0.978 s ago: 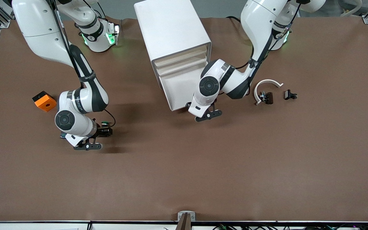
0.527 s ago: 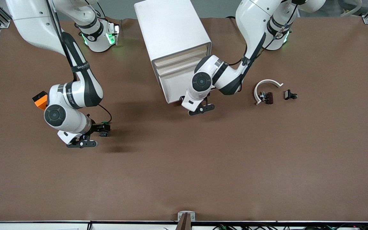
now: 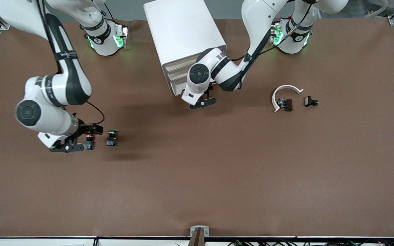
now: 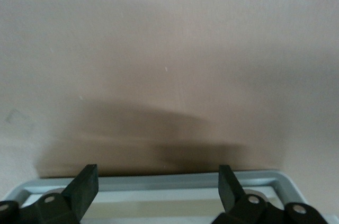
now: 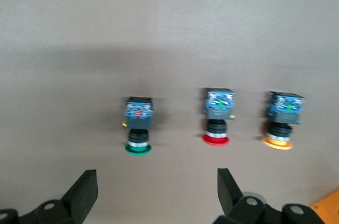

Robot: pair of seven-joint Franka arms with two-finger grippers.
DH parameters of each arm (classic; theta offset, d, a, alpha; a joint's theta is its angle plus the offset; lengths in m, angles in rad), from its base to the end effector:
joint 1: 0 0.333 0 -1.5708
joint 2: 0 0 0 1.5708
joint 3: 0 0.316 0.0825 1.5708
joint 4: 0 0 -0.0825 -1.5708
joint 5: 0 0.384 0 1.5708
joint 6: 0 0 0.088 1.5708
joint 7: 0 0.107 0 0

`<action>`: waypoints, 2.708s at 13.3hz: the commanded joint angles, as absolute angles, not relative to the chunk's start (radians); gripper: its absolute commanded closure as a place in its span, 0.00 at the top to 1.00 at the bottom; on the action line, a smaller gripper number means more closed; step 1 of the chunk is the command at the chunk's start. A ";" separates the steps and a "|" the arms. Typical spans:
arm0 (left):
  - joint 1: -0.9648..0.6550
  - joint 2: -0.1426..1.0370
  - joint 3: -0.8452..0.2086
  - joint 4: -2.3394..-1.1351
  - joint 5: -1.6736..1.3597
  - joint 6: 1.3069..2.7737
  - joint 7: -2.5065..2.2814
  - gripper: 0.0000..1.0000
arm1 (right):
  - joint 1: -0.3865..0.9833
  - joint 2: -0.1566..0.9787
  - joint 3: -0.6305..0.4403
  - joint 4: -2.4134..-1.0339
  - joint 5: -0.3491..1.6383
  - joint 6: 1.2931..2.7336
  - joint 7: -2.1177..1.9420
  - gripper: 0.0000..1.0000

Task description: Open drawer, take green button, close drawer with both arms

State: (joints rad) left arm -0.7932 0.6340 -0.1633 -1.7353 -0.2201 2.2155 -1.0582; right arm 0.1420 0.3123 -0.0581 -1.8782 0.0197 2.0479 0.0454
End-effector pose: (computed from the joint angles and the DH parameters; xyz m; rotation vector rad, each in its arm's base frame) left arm 0.3773 -0.5329 0.2080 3.0627 0.4192 -0.4723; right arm 0.6056 0.0538 0.3344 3.1231 0.0464 -0.2216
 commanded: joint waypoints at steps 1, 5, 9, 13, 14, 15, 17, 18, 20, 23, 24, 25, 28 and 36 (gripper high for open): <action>-0.799 0.641 -0.198 -1.747 -0.235 2.224 -1.112 1.00 | 0.100 0.256 -0.048 -1.867 0.018 1.961 0.020 1.00; -0.799 0.641 -0.218 -1.750 -0.258 2.223 -1.150 1.00 | 0.066 0.152 -0.048 -1.859 0.012 1.855 0.017 1.00; -0.756 0.627 -0.218 -1.721 -0.278 2.212 -1.158 1.00 | 0.066 -0.013 -0.049 -1.858 0.005 1.697 0.026 1.00; -0.744 0.637 -0.219 -1.703 -0.294 2.212 -1.154 1.00 | 0.058 -0.100 -0.049 -1.774 -0.031 1.548 0.015 1.00; -0.750 0.644 -0.224 -1.703 -0.308 2.212 -1.151 1.00 | 0.051 -0.095 -0.048 -1.740 -0.031 1.520 0.012 1.00; -0.753 0.650 -0.225 -1.703 -0.316 2.212 -1.152 1.00 | 0.046 -0.095 -0.048 -1.717 -0.031 1.500 0.003 1.00; -0.752 0.658 -0.236 -1.704 -0.343 2.203 -1.155 1.00 | 0.046 -0.094 -0.048 -1.631 -0.029 1.427 -0.003 1.00; -0.753 0.661 -0.236 -1.704 -0.357 2.195 -1.157 1.00 | 0.046 -0.091 -0.048 -1.593 -0.029 1.414 -0.003 1.00; -0.753 0.660 -0.238 -1.704 -0.373 2.174 -1.158 1.00 | 0.041 -0.071 -0.048 -1.545 -0.015 1.420 -0.002 1.00; -0.744 0.654 -0.244 -1.698 -0.373 2.169 -1.149 1.00 | 0.043 -0.037 -0.048 -1.511 -0.024 1.422 -0.005 1.00; -0.739 0.652 -0.236 -1.692 -0.367 2.169 -1.144 1.00 | 0.041 -0.028 -0.046 -1.508 -0.026 1.425 -0.005 1.00; -0.733 0.655 -0.227 -1.672 -0.361 2.169 -1.144 1.00 | 0.040 -0.014 -0.048 -1.482 -0.025 1.431 -0.005 1.00; -0.652 0.664 -0.169 -1.606 -0.353 2.171 -1.096 1.00 | 0.034 0.008 -0.048 -1.454 -0.014 1.436 -0.005 1.00; -0.539 0.638 0.130 -1.467 -0.140 2.169 -0.931 1.00 | 0.021 0.009 -0.046 -1.457 -0.017 1.436 -0.005 1.00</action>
